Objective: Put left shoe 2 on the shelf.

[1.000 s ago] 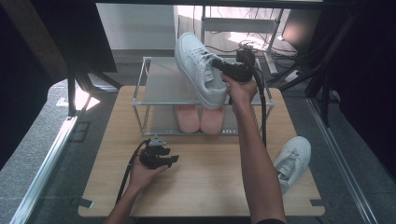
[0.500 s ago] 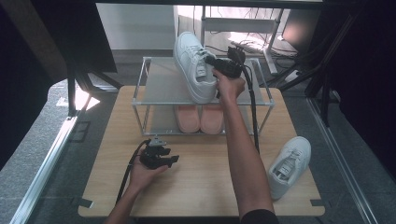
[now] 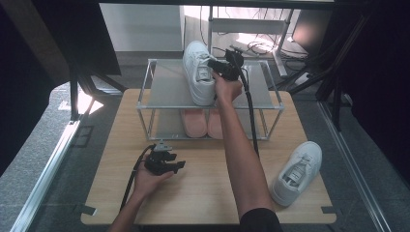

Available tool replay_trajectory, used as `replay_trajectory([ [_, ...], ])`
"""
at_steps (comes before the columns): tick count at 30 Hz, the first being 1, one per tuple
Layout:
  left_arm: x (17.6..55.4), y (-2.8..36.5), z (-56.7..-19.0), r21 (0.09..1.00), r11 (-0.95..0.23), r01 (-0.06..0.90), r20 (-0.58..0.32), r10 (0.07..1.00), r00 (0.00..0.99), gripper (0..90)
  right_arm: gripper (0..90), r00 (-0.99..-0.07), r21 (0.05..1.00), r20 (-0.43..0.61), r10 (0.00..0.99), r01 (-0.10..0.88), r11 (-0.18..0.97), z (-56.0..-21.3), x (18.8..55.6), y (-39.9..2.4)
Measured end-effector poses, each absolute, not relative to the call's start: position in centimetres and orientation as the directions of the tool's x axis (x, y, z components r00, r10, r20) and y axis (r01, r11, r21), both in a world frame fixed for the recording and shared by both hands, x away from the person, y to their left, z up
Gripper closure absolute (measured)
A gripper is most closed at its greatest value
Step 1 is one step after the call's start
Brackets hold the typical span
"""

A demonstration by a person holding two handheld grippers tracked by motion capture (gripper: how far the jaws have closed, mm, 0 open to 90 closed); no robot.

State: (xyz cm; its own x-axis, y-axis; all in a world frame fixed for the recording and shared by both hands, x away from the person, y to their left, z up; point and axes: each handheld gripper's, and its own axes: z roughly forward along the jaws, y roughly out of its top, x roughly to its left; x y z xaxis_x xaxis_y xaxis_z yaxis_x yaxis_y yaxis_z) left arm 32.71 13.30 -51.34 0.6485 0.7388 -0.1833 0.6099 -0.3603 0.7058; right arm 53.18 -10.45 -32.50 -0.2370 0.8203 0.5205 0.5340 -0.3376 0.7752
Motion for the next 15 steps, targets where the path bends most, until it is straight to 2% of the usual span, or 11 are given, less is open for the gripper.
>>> replay_trajectory([
  [4,32.7,13.4,-51.3,0.708,-0.356,0.610,-0.184,0.740,0.647,49.3,70.3,-0.226,0.768,0.533,0.815,0.533,-0.354,-33.1,53.6,-10.5],
  [7,32.7,13.3,-51.3,0.706,-0.358,0.611,-0.183,0.741,0.646,49.2,62.1,-0.267,0.768,0.546,0.794,0.538,-0.347,-32.9,53.6,-10.5],
  [15,32.6,13.0,-51.5,0.701,-0.367,0.611,-0.180,0.739,0.649,49.2,61.1,-0.337,0.799,0.528,0.780,0.507,-0.322,-31.4,52.2,-11.9],
])
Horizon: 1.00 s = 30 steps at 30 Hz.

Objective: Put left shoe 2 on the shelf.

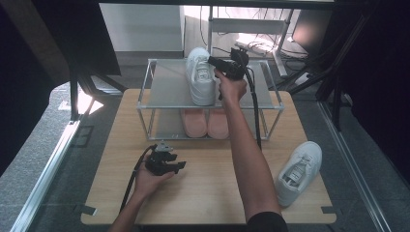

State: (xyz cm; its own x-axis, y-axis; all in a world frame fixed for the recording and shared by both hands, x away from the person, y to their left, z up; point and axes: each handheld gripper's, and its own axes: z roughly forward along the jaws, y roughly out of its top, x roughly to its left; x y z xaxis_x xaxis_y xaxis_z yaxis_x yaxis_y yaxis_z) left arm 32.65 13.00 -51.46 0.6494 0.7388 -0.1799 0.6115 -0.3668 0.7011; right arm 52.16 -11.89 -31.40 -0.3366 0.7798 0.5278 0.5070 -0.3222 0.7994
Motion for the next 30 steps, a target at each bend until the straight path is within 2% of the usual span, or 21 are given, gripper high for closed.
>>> replay_trajectory([
  [13,32.8,13.2,-51.5,0.700,-0.366,0.613,-0.170,0.748,0.642,49.1,65.7,-0.421,0.862,0.414,0.807,0.466,-0.199,-31.8,48.2,-15.3],
  [30,32.7,12.8,-51.6,0.695,-0.379,0.611,-0.162,0.745,0.647,49.0,70.4,-0.498,0.879,0.392,0.773,0.452,-0.154,-33.8,43.2,-18.4],
])
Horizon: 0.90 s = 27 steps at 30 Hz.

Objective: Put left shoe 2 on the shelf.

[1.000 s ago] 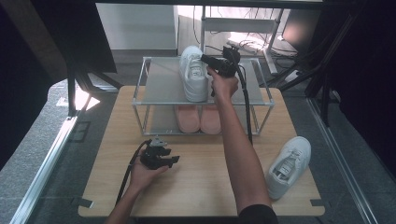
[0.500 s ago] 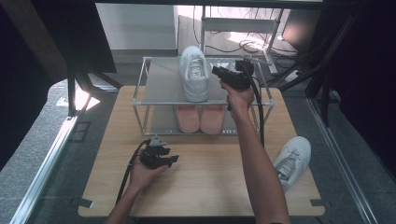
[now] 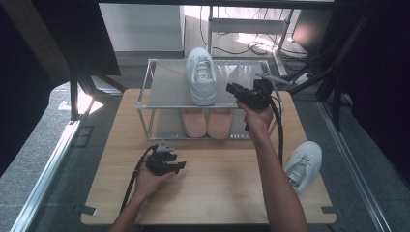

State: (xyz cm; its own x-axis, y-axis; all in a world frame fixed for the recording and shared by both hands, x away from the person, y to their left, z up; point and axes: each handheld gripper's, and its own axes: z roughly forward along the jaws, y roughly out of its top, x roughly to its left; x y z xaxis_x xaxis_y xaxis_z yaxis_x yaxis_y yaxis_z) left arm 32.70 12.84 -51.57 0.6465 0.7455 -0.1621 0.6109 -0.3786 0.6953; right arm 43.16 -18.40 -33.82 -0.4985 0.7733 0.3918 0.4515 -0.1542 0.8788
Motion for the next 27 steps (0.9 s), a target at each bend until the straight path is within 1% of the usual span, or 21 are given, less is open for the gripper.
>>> replay_trajectory([
  [14,32.6,12.9,-51.4,0.699,-0.378,0.607,-0.158,0.746,0.647,49.0,70.9,-0.533,0.898,0.346,0.772,0.425,-0.110,-35.5,39.6,-19.7],
  [27,32.6,12.8,-51.4,0.697,-0.380,0.609,-0.158,0.746,0.647,48.9,71.1,-0.554,0.899,0.339,0.760,0.428,-0.090,-37.1,37.3,-20.3],
])
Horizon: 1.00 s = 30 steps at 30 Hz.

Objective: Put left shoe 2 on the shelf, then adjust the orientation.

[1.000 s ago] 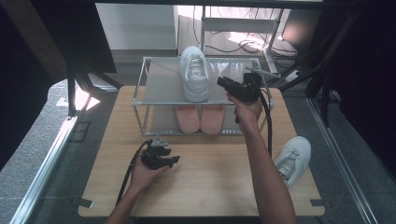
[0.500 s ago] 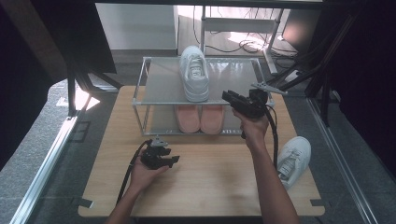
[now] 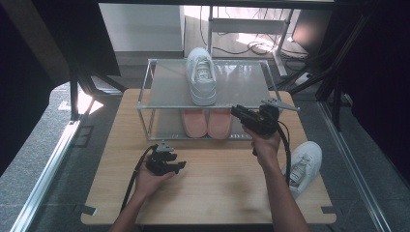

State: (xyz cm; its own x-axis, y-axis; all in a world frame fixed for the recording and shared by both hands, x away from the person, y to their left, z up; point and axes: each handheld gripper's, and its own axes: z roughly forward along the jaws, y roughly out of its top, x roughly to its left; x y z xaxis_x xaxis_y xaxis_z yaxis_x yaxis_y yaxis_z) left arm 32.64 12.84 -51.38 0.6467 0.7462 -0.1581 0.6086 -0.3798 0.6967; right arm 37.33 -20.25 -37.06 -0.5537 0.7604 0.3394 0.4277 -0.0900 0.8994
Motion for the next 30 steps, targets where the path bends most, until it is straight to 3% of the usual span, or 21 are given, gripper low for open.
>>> replay_trajectory([
  [16,32.6,12.6,-51.4,0.696,-0.383,0.608,-0.158,0.744,0.649,48.8,75.5,-0.537,0.884,0.327,0.778,0.464,-0.052,-40.6,34.6,-21.3],
  [24,32.5,12.6,-51.4,0.695,-0.383,0.608,-0.157,0.745,0.649,48.8,88.9,-0.544,0.868,0.343,0.766,0.495,-0.037,-42.1,33.9,-21.7],
  [30,32.5,12.8,-51.3,0.697,-0.376,0.610,-0.161,0.747,0.645,48.8,89.8,-0.544,0.863,0.329,0.772,0.505,-0.012,-43.0,32.5,-21.8],
])
